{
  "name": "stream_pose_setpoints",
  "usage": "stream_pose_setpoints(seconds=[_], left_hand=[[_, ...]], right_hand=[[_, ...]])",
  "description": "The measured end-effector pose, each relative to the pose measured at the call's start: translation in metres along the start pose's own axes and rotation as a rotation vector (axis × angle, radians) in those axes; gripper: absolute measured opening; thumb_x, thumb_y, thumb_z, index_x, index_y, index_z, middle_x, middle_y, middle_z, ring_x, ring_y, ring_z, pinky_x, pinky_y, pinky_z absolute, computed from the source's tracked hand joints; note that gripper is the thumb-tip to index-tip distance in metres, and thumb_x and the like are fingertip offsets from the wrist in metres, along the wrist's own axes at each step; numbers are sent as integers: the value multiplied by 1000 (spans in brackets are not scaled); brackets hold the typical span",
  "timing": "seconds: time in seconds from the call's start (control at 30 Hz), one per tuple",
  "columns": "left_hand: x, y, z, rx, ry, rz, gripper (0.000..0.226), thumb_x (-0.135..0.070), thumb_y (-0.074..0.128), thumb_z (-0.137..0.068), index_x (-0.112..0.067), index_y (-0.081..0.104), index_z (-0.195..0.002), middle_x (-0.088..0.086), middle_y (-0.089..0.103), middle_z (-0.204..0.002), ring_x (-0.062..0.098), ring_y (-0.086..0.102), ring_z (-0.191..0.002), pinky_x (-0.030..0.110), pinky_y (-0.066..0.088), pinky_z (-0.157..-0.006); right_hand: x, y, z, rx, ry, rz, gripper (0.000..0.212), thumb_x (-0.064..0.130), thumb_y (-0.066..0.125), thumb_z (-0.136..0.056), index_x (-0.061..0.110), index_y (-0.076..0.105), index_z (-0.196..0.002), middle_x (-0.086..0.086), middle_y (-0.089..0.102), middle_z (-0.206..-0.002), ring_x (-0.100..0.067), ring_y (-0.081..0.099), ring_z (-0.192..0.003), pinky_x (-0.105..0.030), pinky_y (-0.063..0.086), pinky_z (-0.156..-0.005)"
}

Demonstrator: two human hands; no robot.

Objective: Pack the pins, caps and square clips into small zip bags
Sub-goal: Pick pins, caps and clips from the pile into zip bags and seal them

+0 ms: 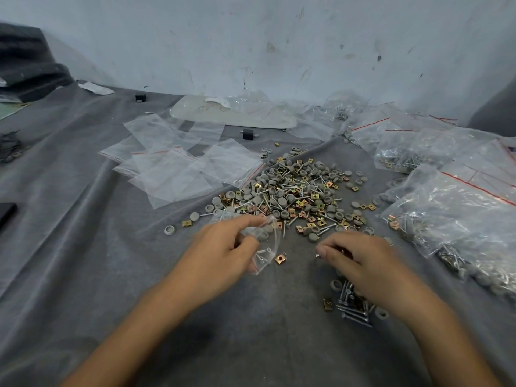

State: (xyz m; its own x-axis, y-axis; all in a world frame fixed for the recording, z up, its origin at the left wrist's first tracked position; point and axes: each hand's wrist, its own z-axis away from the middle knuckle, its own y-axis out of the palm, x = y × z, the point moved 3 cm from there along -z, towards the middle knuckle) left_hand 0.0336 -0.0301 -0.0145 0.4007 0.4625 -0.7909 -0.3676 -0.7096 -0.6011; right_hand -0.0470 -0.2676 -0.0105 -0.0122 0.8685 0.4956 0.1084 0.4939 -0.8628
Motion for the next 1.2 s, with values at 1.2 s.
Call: stream_pose_setpoints(seconds=[1.2], left_hand=[[76, -108, -14, -324, -476, 1276, 21, -14, 42, -69, -22, 56, -55, -9, 28, -48, 6, 12, -46, 21, 13, -46]], right_hand=[[-4, 8, -6, 44, 164, 173, 23, 36, 55, -101, 42, 60, -122, 13, 52, -121, -15, 49, -116, -38, 44, -95]])
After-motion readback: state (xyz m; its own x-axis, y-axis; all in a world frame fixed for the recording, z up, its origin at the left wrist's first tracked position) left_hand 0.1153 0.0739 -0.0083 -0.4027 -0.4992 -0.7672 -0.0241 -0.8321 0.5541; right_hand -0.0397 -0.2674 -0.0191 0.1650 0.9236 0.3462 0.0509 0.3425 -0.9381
